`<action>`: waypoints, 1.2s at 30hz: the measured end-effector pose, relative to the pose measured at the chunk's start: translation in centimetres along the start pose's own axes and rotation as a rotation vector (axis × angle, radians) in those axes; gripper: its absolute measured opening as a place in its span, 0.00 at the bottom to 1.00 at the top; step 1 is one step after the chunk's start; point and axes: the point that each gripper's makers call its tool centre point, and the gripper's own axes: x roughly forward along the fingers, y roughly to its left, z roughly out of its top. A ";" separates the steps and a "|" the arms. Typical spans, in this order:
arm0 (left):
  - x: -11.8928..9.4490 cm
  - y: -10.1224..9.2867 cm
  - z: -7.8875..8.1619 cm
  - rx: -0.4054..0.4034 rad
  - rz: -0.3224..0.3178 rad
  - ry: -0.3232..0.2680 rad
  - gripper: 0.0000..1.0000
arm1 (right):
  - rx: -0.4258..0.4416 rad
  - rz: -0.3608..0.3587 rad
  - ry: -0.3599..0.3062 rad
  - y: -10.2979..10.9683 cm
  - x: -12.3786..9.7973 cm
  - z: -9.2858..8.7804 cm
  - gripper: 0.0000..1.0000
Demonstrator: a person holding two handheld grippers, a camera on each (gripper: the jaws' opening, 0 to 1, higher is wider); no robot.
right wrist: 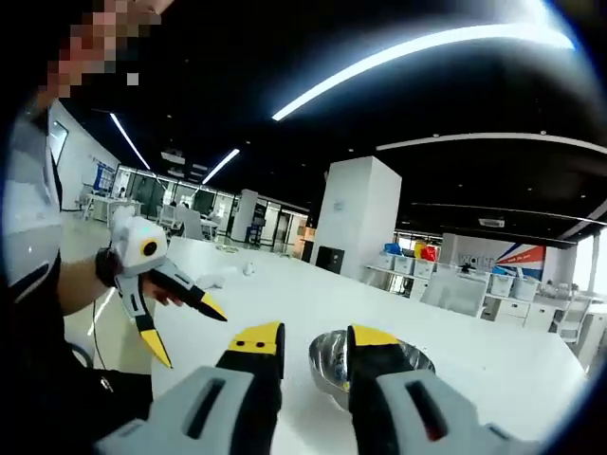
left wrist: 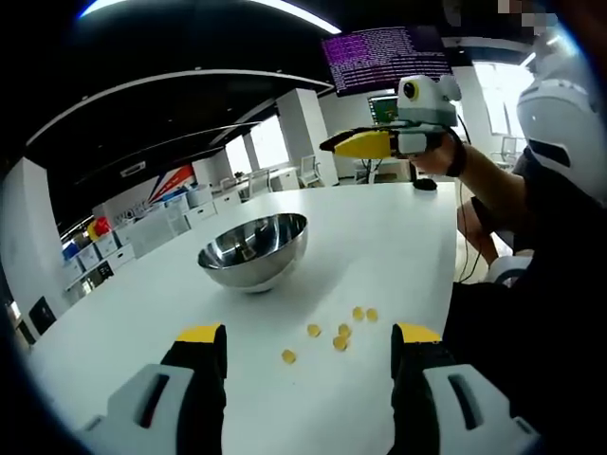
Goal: Pick up the QQ candy scattered on the table and place it into the stainless steel bowl on the table
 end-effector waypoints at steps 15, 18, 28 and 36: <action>0.3 -0.1 -0.4 -0.009 -0.010 0.006 0.70 | 0.113 0.055 0.050 2.2 -0.6 -3.0 0.24; 0.3 0.1 -0.7 -0.014 -0.003 0.014 0.70 | 0.132 0.066 0.089 2.9 -0.6 -4.3 0.25; 0.1 0.1 -1.6 0.006 0.001 0.057 0.70 | 0.128 0.085 0.241 5.5 0.2 -10.6 0.24; 0.0 0.2 -1.6 -0.009 0.002 0.051 0.70 | 0.154 0.103 0.319 7.4 0.6 -13.3 0.22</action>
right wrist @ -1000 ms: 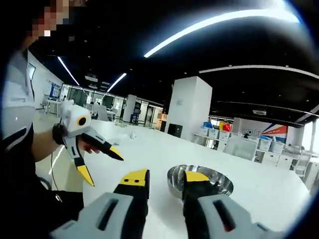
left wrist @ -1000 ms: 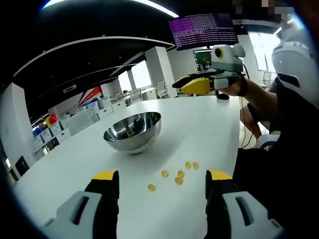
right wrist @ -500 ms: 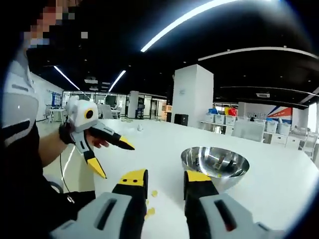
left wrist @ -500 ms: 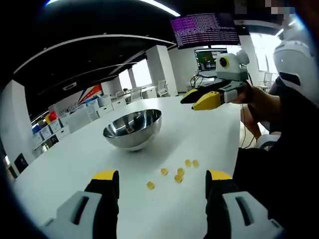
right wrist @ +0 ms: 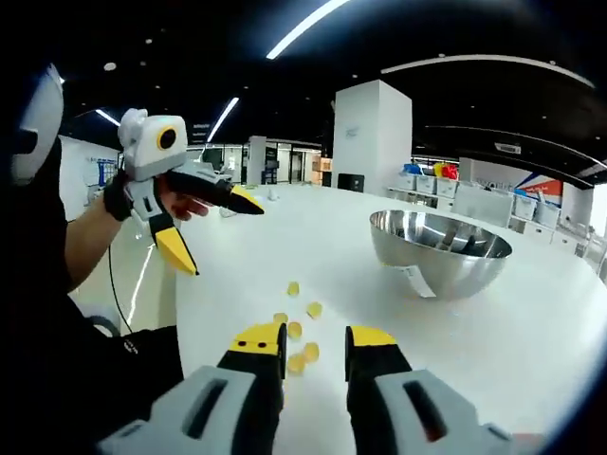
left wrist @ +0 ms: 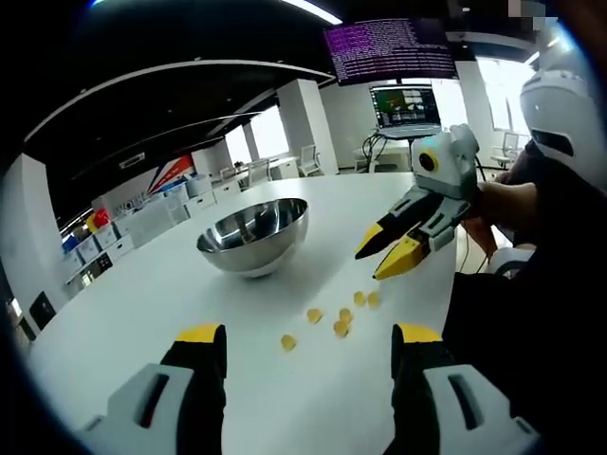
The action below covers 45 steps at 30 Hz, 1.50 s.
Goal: Pick up the QQ candy scattered on the table and place it into the stainless steel bowl on the table
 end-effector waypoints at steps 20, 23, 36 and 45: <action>0.0 -0.2 -0.3 -0.010 -0.014 0.006 0.70 | 0.005 0.009 0.083 1.2 0.8 -2.9 0.11; 0.1 -0.3 -0.4 -0.006 -0.015 0.007 0.70 | 0.005 0.015 0.099 1.4 0.8 -3.3 0.09; 0.1 -0.2 -0.5 -0.005 -0.014 0.006 0.70 | -0.006 0.017 0.081 2.0 0.3 -2.8 0.05; 0.1 -0.2 -0.4 -0.003 -0.014 0.005 0.70 | -0.036 -0.013 0.001 0.5 -1.4 1.0 0.04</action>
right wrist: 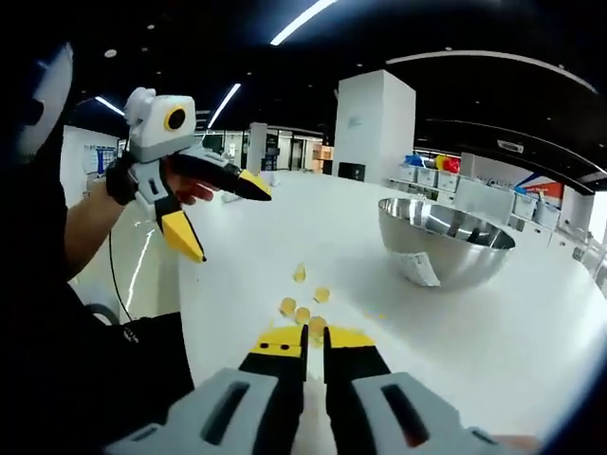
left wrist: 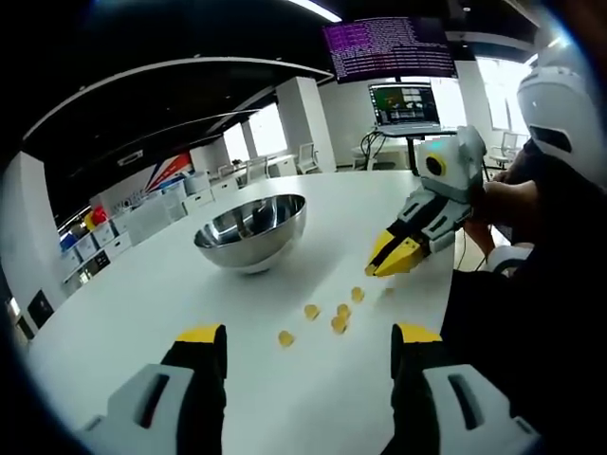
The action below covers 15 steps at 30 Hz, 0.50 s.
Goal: Pick up the QQ candy scattered on the table and place it into the stainless steel bowl on the table
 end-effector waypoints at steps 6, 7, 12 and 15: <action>0.1 -0.1 0.3 0.005 -0.004 -0.005 0.70 | -0.106 -0.102 -0.074 -4.4 -0.7 4.5 0.04; 0.1 -0.1 0.3 0.006 -0.004 -0.005 0.70 | -0.124 -0.119 -0.086 -5.2 -0.7 5.4 0.04; 0.1 -0.2 0.4 0.010 -0.007 -0.002 0.70 | -0.165 -0.202 -0.127 -10.3 0.8 8.4 0.04; 0.1 -0.2 0.5 0.010 -0.004 -0.004 0.70 | -0.163 -0.240 -0.119 -12.7 2.4 8.4 0.04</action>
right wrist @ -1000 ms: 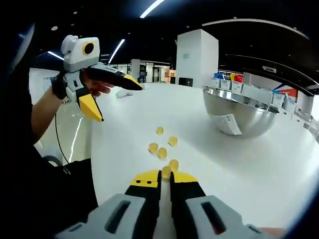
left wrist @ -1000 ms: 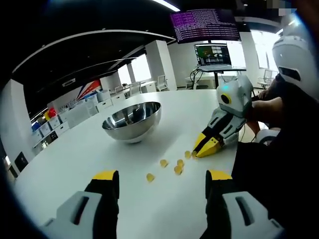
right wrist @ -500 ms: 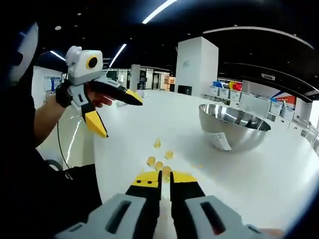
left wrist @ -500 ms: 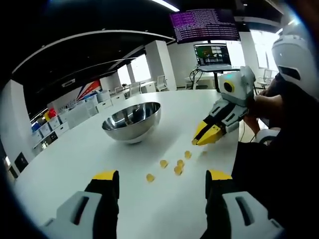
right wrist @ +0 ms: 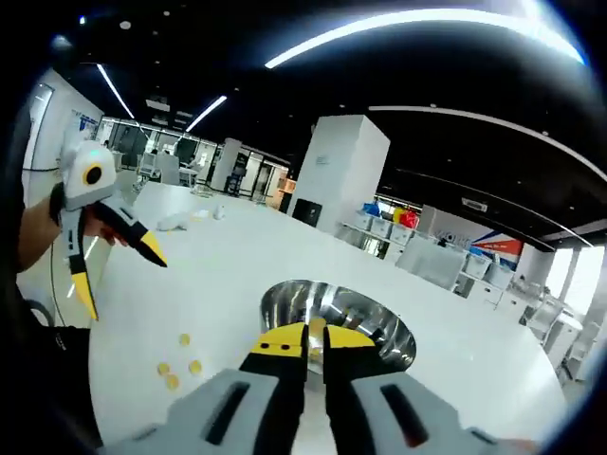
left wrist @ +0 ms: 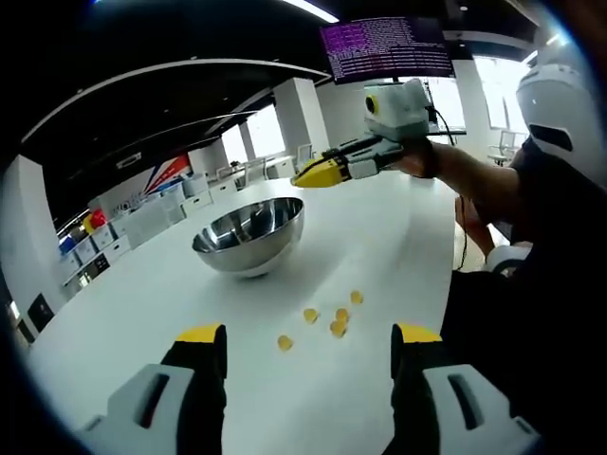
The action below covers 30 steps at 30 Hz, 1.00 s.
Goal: Pick up the QQ candy scattered on the table and place it into the stainless steel bowl on the table
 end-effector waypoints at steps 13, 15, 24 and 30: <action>0.0 -0.1 -0.2 -0.006 -0.003 0.003 0.70 | 0.057 -0.014 0.068 -1.4 2.9 -3.7 0.10; 0.2 -0.3 -0.1 -0.004 -0.010 0.004 0.70 | 0.052 -0.020 0.067 -1.1 2.5 -3.5 0.12; 0.2 -0.3 0.0 -0.005 -0.010 -0.002 0.70 | 0.045 -0.032 0.042 -1.3 1.3 -2.5 0.12; 0.0 -0.3 -0.1 -0.008 -0.004 0.001 0.70 | 0.061 -0.015 -0.061 -0.4 -0.5 1.1 0.15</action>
